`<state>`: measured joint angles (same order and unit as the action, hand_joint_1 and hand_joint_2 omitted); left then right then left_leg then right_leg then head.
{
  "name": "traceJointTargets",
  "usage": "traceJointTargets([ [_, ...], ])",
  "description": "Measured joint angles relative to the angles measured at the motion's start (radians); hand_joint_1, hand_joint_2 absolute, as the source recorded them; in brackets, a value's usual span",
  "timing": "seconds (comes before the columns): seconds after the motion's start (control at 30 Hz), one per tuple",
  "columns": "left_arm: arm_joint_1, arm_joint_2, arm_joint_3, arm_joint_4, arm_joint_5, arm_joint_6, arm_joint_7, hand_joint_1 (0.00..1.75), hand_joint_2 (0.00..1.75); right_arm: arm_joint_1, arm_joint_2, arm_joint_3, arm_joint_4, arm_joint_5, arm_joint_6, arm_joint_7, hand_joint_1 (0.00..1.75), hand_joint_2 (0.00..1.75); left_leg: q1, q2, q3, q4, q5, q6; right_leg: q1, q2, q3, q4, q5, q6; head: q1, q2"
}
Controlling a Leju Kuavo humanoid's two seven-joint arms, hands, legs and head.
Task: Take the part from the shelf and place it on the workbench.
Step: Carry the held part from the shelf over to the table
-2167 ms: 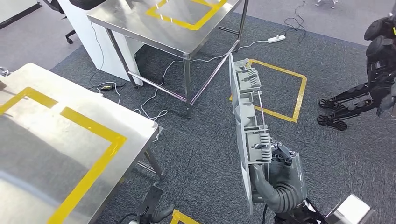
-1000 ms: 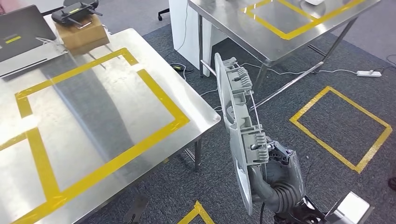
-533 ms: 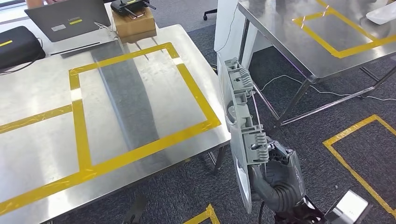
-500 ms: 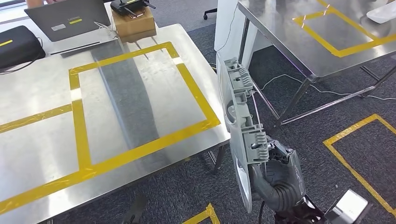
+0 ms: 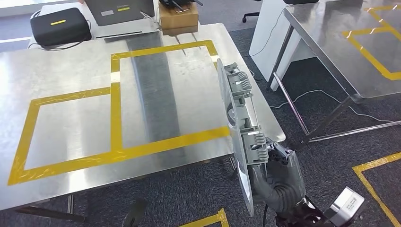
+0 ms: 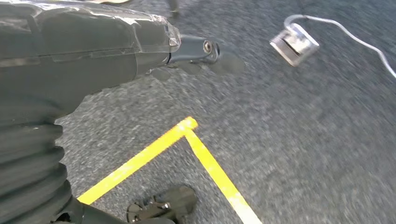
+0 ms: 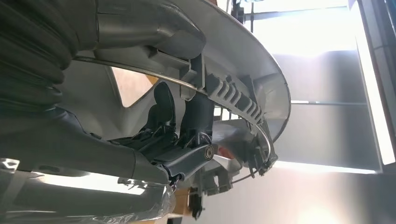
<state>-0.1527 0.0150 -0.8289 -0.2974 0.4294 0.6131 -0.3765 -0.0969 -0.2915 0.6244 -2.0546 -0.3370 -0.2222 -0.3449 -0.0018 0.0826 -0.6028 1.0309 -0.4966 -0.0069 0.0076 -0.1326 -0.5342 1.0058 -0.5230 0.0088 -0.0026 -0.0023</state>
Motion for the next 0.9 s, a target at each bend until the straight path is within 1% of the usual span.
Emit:
traceJointTargets([
  [0.03,0.0,0.0,0.0,0.0,0.0,0.001,0.0,0.0,1.75,0.0,0.0,0.0,0.0,0.0,0.0,0.0,1.75,1.75,0.0,-0.018,-0.002,-0.001,0.003,0.007,-0.004,0.006,0.0,0.006,-0.009,0.005,0.002,0.0],
  [0.07,0.0,0.0,0.0,0.0,0.0,0.001,0.0,0.0,1.75,0.0,0.0,0.0,0.0,-0.001,0.0,0.0,1.75,1.75,0.001,-0.035,-0.003,-0.002,0.006,0.014,-0.008,0.027,-0.006,0.025,-0.027,0.01,0.003,0.0],
  [0.1,-0.001,0.0,0.0,0.0,0.0,0.002,0.0,0.0,1.75,0.001,0.0,0.0,0.0,-0.001,0.0,0.0,1.75,1.75,0.003,-0.051,-0.004,-0.003,0.009,0.021,-0.012,0.058,-0.021,0.065,-0.053,0.014,0.005,0.0],
  [0.13,-0.002,-0.001,0.0,0.0,0.0,0.002,0.0,0.0,1.75,0.002,0.0,0.0,0.0,-0.001,0.0,0.0,1.75,1.75,0.003,-0.067,-0.004,-0.003,0.01,0.026,-0.015,0.093,-0.045,0.124,-0.086,0.016,0.007,0.0],
  [0.17,-0.003,-0.002,0.0,0.0,0.0,0.002,0.0,0.0,1.75,0.003,0.0,0.0,0.001,-0.001,0.0,0.0,1.75,1.75,0.001,-0.084,-0.004,-0.003,0.012,0.029,-0.015,0.113,-0.076,0.193,-0.117,0.017,0.009,0.0],
  [0.2,-0.003,-0.003,0.0,0.001,0.0,0.002,0.0,0.0,1.75,0.005,0.0,0.0,0.003,-0.001,0.0,0.0,1.75,1.75,-0.001,-0.101,-0.004,-0.003,0.012,0.032,-0.015,0.122,-0.103,0.252,-0.136,0.016,0.01,0.0],
  [0.23,-0.002,-0.003,0.0,0.001,0.0,0.002,0.001,0.0,1.75,0.005,0.0,0.0,0.005,-0.001,0.0,0.0,1.75,1.75,-0.003,-0.117,-0.003,-0.003,0.013,0.034,-0.015,0.127,-0.12,0.283,-0.137,0.013,0.011,0.0],
  [0.27,-0.001,-0.003,0.0,0.002,0.0,0.002,0.002,0.0,1.75,0.005,0.0,0.0,0.007,-0.001,0.0,0.0,1.75,1.75,-0.006,-0.133,-0.002,-0.003,0.014,0.035,-0.014,0.13,-0.122,0.277,-0.118,0.008,0.012,0.0],
  [0.3,0.0,-0.003,0.0,0.003,0.0,0.003,0.002,0.0,1.75,0.005,0.0,0.0,0.009,-0.002,0.0,0.0,1.75,1.75,-0.008,-0.147,-0.001,-0.003,0.015,0.036,-0.013,0.135,-0.107,0.236,-0.083,0.002,0.012,0.0],
  [0.33,0.0,-0.003,0.0,0.004,0.0,0.003,0.003,0.0,1.75,0.005,0.0,0.0,0.01,-0.002,0.0,0.0,1.75,1.75,-0.01,-0.159,0.0,-0.003,0.015,0.036,-0.011,0.15,-0.082,0.17,-0.042,-0.006,0.012,0.0],
  [0.37,0.0,-0.003,0.0,0.005,0.0,0.003,0.004,0.0,1.75,0.005,0.0,0.0,0.01,-0.003,0.0,0.0,1.75,1.75,-0.011,-0.169,-0.001,-0.003,0.016,0.035,-0.01,0.17,-0.057,0.109,-0.011,-0.015,0.011,0.0],
  [0.4,0.0,-0.004,0.0,0.006,0.0,0.004,0.005,0.0,1.75,0.005,0.0,0.0,0.011,-0.004,0.0,0.0,1.75,1.75,-0.01,-0.179,-0.003,-0.002,0.017,0.033,-0.007,0.187,-0.037,0.06,0.01,-0.022,0.011,0.0],
  [0.43,0.001,-0.004,0.0,0.006,0.0,0.004,0.005,0.0,1.75,0.005,0.0,0.0,0.011,-0.004,0.0,-0.001,1.75,1.75,-0.008,-0.186,-0.006,-0.002,0.019,0.029,-0.005,0.199,-0.025,0.032,0.018,-0.026,0.011,0.0],
  [0.47,0.001,-0.005,0.0,0.007,0.0,0.005,0.006,0.0,1.75,0.005,0.0,0.0,0.011,-0.004,0.0,-0.001,1.75,1.75,-0.005,-0.193,-0.009,-0.003,0.022,0.025,-0.003,0.2,-0.021,0.023,0.017,-0.029,0.011,0.0],
  [0.5,0.002,-0.006,0.0,0.007,0.0,0.005,0.006,0.0,1.75,0.004,0.0,0.0,0.011,-0.004,0.0,-0.001,1.75,1.75,-0.003,-0.199,-0.011,-0.005,0.025,0.02,-0.002,0.193,-0.018,0.012,0.018,-0.031,0.012,0.0],
  [0.53,0.003,-0.006,0.0,0.007,0.0,0.005,0.006,0.0,1.75,0.004,0.0,0.0,0.011,-0.004,-0.001,-0.001,1.75,1.75,-0.002,-0.2,-0.011,-0.009,0.026,0.02,-0.002,0.187,-0.016,0.002,0.014,-0.023,0.012,0.0],
  [0.57,0.003,-0.007,0.0,0.007,0.0,0.006,0.006,0.0,1.75,0.004,0.0,-0.001,0.011,-0.005,-0.003,-0.001,1.75,1.75,-0.004,-0.2,-0.009,-0.014,0.028,0.025,-0.003,0.184,-0.014,-0.008,0.015,-0.013,0.011,0.0],
  [0.63,0.004,-0.006,0.0,0.008,0.001,0.008,0.006,0.0,1.75,0.005,0.001,0.0,0.012,-0.007,-0.01,-0.002,1.75,1.75,-0.008,-0.191,-0.005,-0.023,0.029,0.036,-0.005,0.184,-0.01,-0.02,0.014,-0.001,0.009,0.0],
  [0.67,0.005,-0.005,0.0,0.008,0.001,0.008,0.007,0.0,1.75,0.006,0.001,0.0,0.014,-0.008,-0.016,-0.002,1.75,1.75,-0.009,-0.186,-0.003,-0.025,0.03,0.037,-0.005,0.186,-0.01,-0.02,0.017,-0.005,0.007,0.0],
  [0.7,0.006,-0.005,0.0,0.009,0.002,0.009,0.007,0.0,1.75,0.005,0.001,0.0,0.015,-0.008,-0.021,-0.002,1.75,1.75,-0.008,-0.179,-0.002,-0.026,0.031,0.035,-0.004,0.188,-0.009,-0.019,0.017,-0.011,0.006,0.0],
  [0.83,0.007,-0.004,0.0,0.01,0.006,0.01,0.006,0.0,1.75,0.006,0.001,0.0,0.024,-0.004,-0.049,0.01,1.75,1.75,-0.007,-0.15,0.004,-0.027,0.026,0.029,-0.003,0.21,-0.01,-0.016,0.021,-0.015,0.004,0.0],
  [0.9,0.007,-0.004,0.0,0.01,0.008,0.01,0.005,0.0,1.75,0.007,0.001,0.0,0.031,0.007,-0.068,0.027,1.75,1.75,-0.006,-0.141,0.007,-0.027,0.024,0.026,-0.003,0.22,-0.01,-0.015,0.021,-0.015,0.004,0.0],
])
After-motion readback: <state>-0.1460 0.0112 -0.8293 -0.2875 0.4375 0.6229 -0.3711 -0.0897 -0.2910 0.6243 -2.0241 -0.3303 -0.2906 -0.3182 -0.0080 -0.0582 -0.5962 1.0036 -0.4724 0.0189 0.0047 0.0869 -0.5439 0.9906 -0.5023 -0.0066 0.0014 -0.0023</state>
